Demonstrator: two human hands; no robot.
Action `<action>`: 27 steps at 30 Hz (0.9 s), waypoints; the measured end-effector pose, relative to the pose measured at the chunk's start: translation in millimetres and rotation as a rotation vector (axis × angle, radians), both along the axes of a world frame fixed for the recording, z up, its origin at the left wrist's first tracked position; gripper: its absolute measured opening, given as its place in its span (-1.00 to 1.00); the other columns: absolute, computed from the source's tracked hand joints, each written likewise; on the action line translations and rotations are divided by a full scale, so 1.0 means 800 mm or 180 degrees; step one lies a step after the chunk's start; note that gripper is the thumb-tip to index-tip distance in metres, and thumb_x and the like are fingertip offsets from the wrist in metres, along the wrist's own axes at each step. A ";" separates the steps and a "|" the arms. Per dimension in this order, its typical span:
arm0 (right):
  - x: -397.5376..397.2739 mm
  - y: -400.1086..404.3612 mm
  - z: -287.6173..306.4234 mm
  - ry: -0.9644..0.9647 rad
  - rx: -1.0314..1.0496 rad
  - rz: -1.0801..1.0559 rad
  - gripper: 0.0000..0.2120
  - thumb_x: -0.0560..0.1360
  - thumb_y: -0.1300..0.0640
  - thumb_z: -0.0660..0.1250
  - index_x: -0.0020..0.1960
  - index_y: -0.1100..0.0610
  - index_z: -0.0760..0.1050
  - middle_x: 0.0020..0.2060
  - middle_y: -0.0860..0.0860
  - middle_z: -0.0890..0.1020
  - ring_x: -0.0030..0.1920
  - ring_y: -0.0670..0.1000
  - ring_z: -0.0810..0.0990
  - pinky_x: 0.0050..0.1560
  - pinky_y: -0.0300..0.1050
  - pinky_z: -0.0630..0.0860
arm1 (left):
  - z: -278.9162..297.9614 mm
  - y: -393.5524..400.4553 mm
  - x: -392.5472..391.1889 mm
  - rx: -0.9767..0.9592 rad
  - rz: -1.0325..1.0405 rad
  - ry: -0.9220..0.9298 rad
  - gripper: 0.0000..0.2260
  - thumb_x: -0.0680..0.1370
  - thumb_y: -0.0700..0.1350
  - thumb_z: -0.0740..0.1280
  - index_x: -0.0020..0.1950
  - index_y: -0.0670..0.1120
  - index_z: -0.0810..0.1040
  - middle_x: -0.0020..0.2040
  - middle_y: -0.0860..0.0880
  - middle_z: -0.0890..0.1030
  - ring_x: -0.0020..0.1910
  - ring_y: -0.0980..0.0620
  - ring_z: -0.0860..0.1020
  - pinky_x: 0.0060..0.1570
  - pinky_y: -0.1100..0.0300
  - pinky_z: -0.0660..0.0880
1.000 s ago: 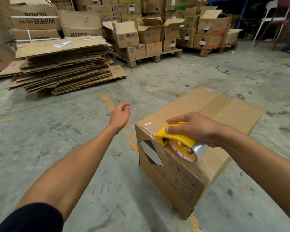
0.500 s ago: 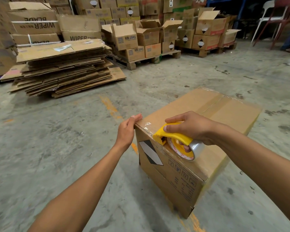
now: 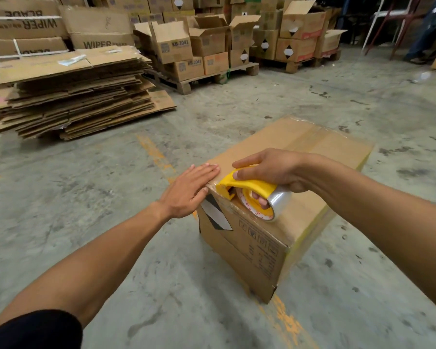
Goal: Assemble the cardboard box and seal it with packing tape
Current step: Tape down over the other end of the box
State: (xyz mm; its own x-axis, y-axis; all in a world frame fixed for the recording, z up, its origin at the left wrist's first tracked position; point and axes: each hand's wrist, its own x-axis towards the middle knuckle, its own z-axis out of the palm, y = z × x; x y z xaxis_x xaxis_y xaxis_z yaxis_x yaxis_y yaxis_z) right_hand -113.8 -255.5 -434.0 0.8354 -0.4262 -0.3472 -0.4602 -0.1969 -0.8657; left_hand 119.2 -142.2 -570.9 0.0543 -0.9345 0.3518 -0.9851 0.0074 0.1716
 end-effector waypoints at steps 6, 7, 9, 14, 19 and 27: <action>-0.077 -0.003 0.002 0.0035 0.0056 0.0054 -0.61 0.57 0.14 0.35 0.39 -0.02 0.44 -0.46 0.17 0.59 -0.57 0.06 0.50 -0.52 -0.16 0.51 | 0.016 -0.008 0.019 0.0070 -0.0043 -0.0259 -0.46 0.59 -0.05 0.05 0.59 0.00 0.10 0.58 0.04 0.16 0.57 0.11 0.06 0.54 -0.07 -0.02; -0.092 -0.002 -0.001 0.0051 0.0087 0.0045 -0.61 0.57 0.13 0.35 0.38 -0.03 0.46 -0.41 0.23 0.59 -0.57 0.07 0.50 -0.51 -0.15 0.51 | 0.014 -0.006 0.020 0.0113 -0.0063 -0.0260 -0.45 0.58 -0.04 0.04 0.59 0.00 0.10 0.58 0.04 0.16 0.57 0.12 0.06 0.54 -0.07 -0.03; -0.110 0.001 -0.005 0.0124 0.0125 -0.0032 -0.62 0.55 0.12 0.37 0.35 -0.07 0.48 -0.26 0.38 0.62 -0.54 0.10 0.49 -0.49 -0.13 0.52 | 0.016 -0.005 0.019 0.0193 -0.0061 -0.0213 -0.43 0.56 -0.02 0.01 0.59 0.01 0.10 0.59 0.04 0.15 0.57 0.11 0.05 0.54 -0.09 -0.06; -0.094 0.013 -0.004 0.0103 0.0108 -0.0037 -0.61 0.53 0.14 0.40 0.35 0.01 0.49 -0.33 0.24 0.66 -0.62 0.06 0.48 -0.54 -0.17 0.52 | 0.030 0.017 0.008 0.0412 0.0078 -0.0314 -0.43 0.56 0.07 -0.12 0.59 0.01 0.02 0.60 0.01 0.03 0.59 0.05 -0.04 0.51 -0.11 -0.30; -0.088 0.018 0.004 0.0064 0.0008 -0.0146 -0.60 0.55 0.18 0.38 0.37 0.06 0.48 -0.49 0.20 0.57 -0.68 0.04 0.46 -0.61 -0.22 0.47 | 0.036 0.007 -0.067 0.0384 -0.0854 -0.0720 -0.32 0.50 -0.04 0.15 0.60 -0.09 0.02 0.61 -0.05 0.00 0.59 0.02 -0.09 0.53 -0.04 -0.23; -0.087 0.031 0.000 -0.0067 -0.0039 -0.0214 -0.61 0.55 0.17 0.38 0.36 0.03 0.49 -0.47 0.14 0.61 -0.66 0.02 0.48 -0.59 -0.21 0.50 | 0.024 -0.004 -0.066 0.0184 -0.0793 -0.0532 -0.27 0.46 0.02 0.32 0.59 -0.07 0.13 0.60 -0.01 0.14 0.58 0.04 0.05 0.52 -0.09 0.06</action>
